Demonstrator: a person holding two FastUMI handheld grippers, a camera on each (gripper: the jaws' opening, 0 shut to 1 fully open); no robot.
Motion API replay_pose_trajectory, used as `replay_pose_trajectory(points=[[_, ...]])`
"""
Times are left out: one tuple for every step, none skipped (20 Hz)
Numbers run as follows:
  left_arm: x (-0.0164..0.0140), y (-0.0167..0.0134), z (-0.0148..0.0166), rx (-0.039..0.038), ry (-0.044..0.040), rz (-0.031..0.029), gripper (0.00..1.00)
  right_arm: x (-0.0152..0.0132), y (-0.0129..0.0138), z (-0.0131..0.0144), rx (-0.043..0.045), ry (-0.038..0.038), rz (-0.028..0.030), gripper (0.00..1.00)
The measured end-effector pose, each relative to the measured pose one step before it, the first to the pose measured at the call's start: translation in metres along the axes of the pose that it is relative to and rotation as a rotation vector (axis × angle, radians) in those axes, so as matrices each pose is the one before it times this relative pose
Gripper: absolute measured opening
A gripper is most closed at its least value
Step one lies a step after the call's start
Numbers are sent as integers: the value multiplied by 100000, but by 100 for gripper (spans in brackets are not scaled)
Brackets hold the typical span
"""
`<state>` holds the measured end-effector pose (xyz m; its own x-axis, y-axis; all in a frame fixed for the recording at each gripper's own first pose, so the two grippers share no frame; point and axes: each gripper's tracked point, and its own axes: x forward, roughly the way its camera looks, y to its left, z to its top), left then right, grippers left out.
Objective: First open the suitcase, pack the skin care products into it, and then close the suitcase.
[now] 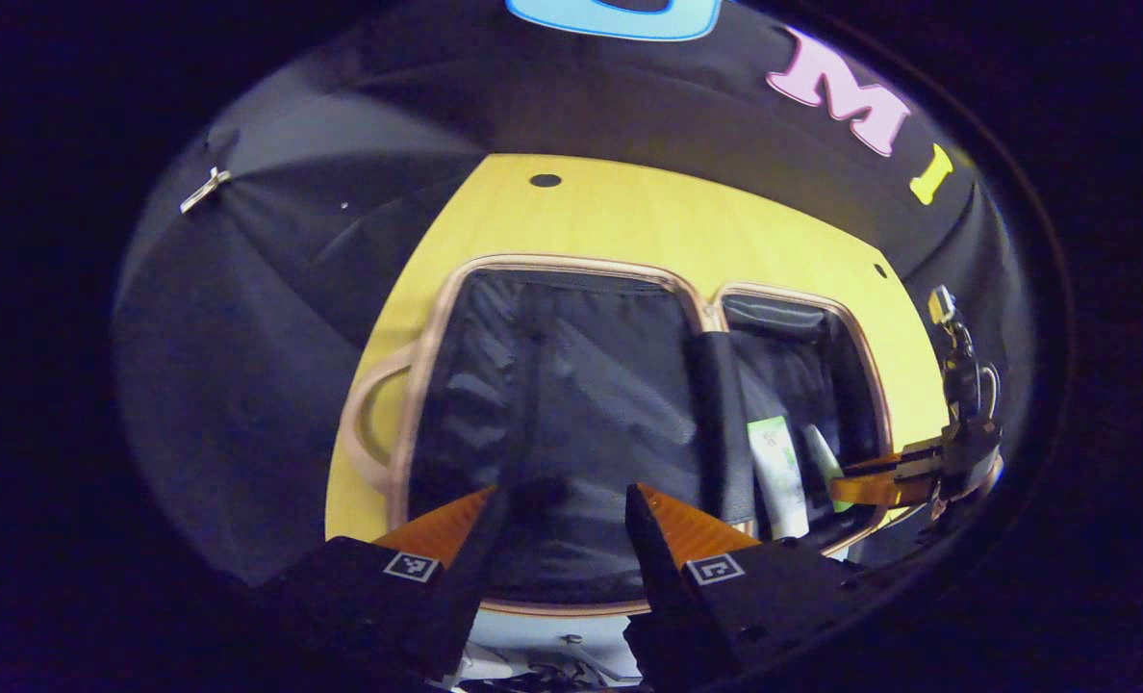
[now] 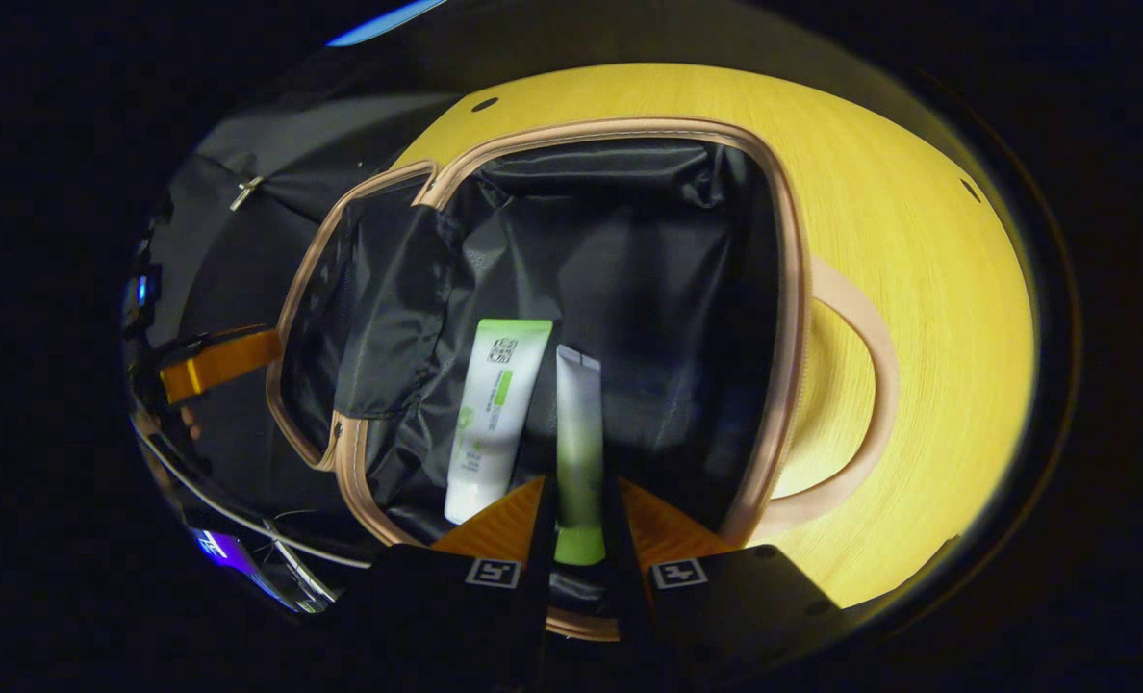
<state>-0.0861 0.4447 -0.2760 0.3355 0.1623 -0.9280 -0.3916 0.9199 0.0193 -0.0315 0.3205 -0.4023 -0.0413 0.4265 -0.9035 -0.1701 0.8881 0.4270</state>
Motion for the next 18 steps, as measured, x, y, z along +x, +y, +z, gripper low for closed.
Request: replay_pose_trajectory(points=[[683,1335,146,-3096,-1174,2622,78,-673,1023,271,636,-1270,3854,48],[549,1483,386,-3385,-1892,2854,78,-1059,549,486,-1165,-3477,1371,62],[73,1421,567,-4913,-3074,2309,78,-1011,286,680,-2097,-4351,1568,71],[-75,702,1189,-7103,-4582,-375,78,-1319,212,895,-1964,-4544,1049,78],[-356,284,1280,-8536,-3735,-2387,78,-1029,23,655,-1195,-3925,722,96],[-21,612,1532,-8243,-2911,-1515,78,-1065,-166,714,-331,-3697,465,96],[269,598,1511,-5958,-1699,205,79,-796,-106,805,650,-3803,344,96],[51,934,1489,-3551,-945,3377,79,-708,-218,892,1683,-4009,-291,96],[294,1397,1020,-1847,-323,3081,79,-552,-446,627,1799,-3125,-627,96],[665,1124,954,-900,748,2325,79,-254,-529,683,2039,-2665,-1326,95],[1076,902,-436,-16,3665,2811,79,-241,-552,354,2197,-1424,-1578,96],[918,595,-374,-169,3146,1951,79,-201,-506,360,2226,-1365,-1429,96],[1692,628,-706,-802,2645,1173,80,-414,-386,342,2006,-1291,-981,96],[915,478,-740,-653,4140,1423,79,-348,-292,61,1549,-317,-535,96],[1250,678,-740,-384,3246,2571,79,-197,-85,-215,1034,284,115,95],[1131,374,-599,565,3305,1834,80,-160,-245,-325,989,685,-507,95],[841,394,-126,1312,462,1270,79,-105,-368,-398,329,892,-1338,95],[848,-310,65,1175,-315,-2553,72,-161,-382,-434,-268,937,-1308,95]])
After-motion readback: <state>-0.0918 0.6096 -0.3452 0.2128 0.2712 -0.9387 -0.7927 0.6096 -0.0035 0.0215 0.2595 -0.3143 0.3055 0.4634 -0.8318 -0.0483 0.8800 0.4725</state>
